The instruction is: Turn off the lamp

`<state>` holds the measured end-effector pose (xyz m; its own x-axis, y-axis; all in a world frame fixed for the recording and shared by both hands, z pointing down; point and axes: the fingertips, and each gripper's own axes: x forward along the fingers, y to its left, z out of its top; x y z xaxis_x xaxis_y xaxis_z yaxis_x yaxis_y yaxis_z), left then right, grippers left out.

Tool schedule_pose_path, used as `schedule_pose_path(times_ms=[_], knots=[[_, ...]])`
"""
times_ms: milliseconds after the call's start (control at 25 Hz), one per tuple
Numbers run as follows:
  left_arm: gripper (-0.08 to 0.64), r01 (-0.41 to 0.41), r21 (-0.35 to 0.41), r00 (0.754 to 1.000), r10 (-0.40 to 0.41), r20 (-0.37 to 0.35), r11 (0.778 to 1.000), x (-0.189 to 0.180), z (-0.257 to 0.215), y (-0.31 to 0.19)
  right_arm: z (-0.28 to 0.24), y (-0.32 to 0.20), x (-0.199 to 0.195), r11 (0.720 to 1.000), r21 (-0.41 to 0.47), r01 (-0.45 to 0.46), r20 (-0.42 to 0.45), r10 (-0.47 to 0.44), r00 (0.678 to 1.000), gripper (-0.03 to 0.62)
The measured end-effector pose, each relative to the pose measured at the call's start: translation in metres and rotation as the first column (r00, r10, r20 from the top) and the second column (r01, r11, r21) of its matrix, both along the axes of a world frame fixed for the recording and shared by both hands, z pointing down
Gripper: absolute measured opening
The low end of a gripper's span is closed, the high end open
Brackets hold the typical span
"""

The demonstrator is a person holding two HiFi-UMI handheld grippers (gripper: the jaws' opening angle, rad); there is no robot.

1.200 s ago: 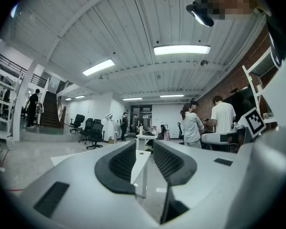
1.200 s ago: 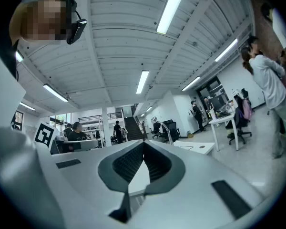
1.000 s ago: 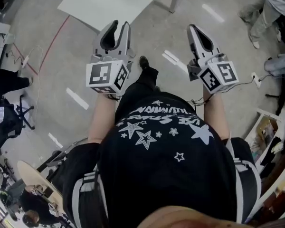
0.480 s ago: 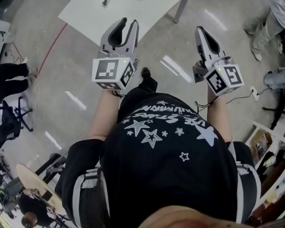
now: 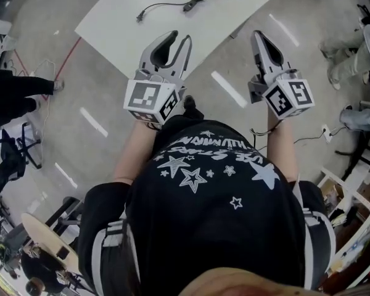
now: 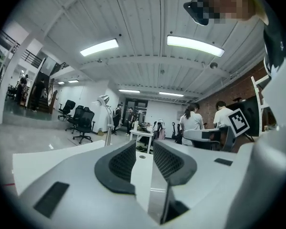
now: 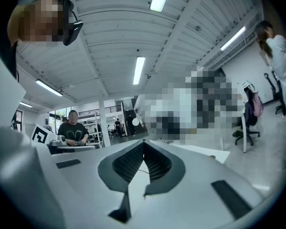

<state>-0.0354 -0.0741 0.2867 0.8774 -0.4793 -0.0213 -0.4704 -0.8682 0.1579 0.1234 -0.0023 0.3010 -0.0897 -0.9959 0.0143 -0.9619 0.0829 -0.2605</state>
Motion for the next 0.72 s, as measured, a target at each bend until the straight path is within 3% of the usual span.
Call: schedule_pose_path(times_ms=[360,720], knots=[[0.127,0.016,-0.033,0.998,-0.014,0.063,0.999,0.03,0.02,-0.048,0.003,-0.063,0.028,1.0,-0.024,0.02,0.017,-0.019,1.0,0.006],[0.127,0.13,-0.038,0.982,-0.123,0.141,0.991,0.058,0.053,-0.08,0.03,-0.113,0.066,0.989,-0.069,0.13,0.083,-0.124,0.989,0.006]])
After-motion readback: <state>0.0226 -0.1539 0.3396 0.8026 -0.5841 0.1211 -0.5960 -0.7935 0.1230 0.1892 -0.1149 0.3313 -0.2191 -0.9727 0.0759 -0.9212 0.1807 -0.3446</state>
